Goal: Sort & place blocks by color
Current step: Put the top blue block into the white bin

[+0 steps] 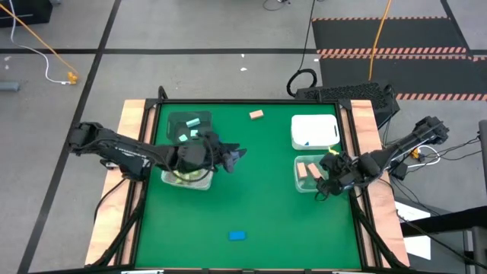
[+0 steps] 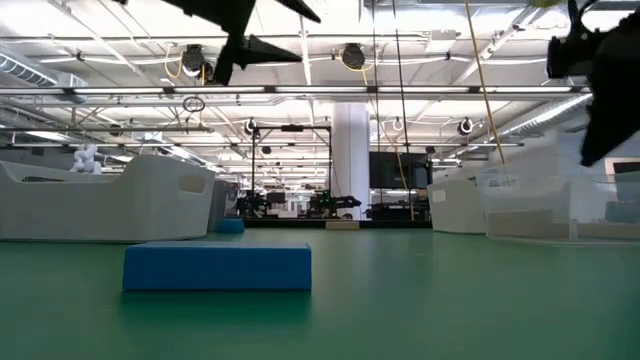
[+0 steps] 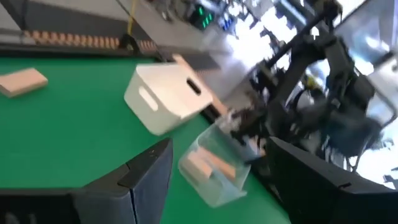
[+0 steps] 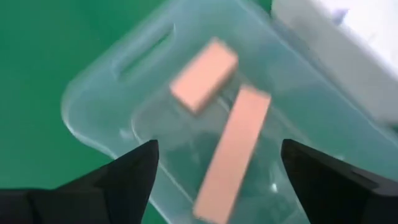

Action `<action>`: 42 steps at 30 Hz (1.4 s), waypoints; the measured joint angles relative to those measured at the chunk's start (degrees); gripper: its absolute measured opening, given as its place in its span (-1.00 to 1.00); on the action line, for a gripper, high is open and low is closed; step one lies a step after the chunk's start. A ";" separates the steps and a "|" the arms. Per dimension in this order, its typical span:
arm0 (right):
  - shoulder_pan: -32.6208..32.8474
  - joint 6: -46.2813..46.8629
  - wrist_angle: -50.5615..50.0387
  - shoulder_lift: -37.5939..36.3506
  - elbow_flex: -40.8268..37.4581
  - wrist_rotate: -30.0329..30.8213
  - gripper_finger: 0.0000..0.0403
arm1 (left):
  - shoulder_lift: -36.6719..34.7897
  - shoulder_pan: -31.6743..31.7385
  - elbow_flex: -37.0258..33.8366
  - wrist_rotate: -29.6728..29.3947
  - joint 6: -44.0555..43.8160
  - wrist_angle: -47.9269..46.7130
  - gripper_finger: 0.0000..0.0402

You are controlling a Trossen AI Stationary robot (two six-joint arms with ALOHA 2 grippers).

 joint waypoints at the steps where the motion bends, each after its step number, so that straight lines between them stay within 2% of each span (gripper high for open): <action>1: 0.00 -0.25 1.23 -0.51 0.17 1.37 0.60 | 0.01 0.95 0.00 2.36 0.06 -0.84 0.28; 4: -0.38 -4.15 8.88 -1.63 0.19 5.90 0.54 | -0.02 3.21 0.00 9.95 1.38 -3.65 0.28; 7: -2.52 -13.54 19.25 -1.99 0.19 9.17 0.50 | -0.02 4.91 0.00 15.15 6.61 -6.93 0.28; 12: -9.42 -27.60 36.64 -1.67 0.21 9.45 0.49 | -0.04 8.91 0.00 19.90 13.26 -13.73 0.28; 18: -17.24 -39.60 48.96 -1.67 0.26 9.54 0.49 | -0.04 14.57 1.59 27.52 24.05 -25.65 0.28; 22: -21.09 -47.22 54.44 -1.67 0.26 9.65 0.49 | -0.06 17.95 7.27 27.31 35.41 -39.38 0.28; 25: -22.50 -49.79 55.84 -1.84 0.26 9.46 0.49 | -0.06 20.06 10.28 25.05 44.04 -46.12 0.28; 33: -22.84 -49.95 55.95 -1.86 0.26 9.32 0.49 | 2.12 25.24 10.57 22.43 64.73 -48.83 0.28; 42: -22.82 -49.95 55.94 -1.86 0.26 9.32 0.49 | 11.03 27.79 10.56 22.45 72.23 -49.41 0.28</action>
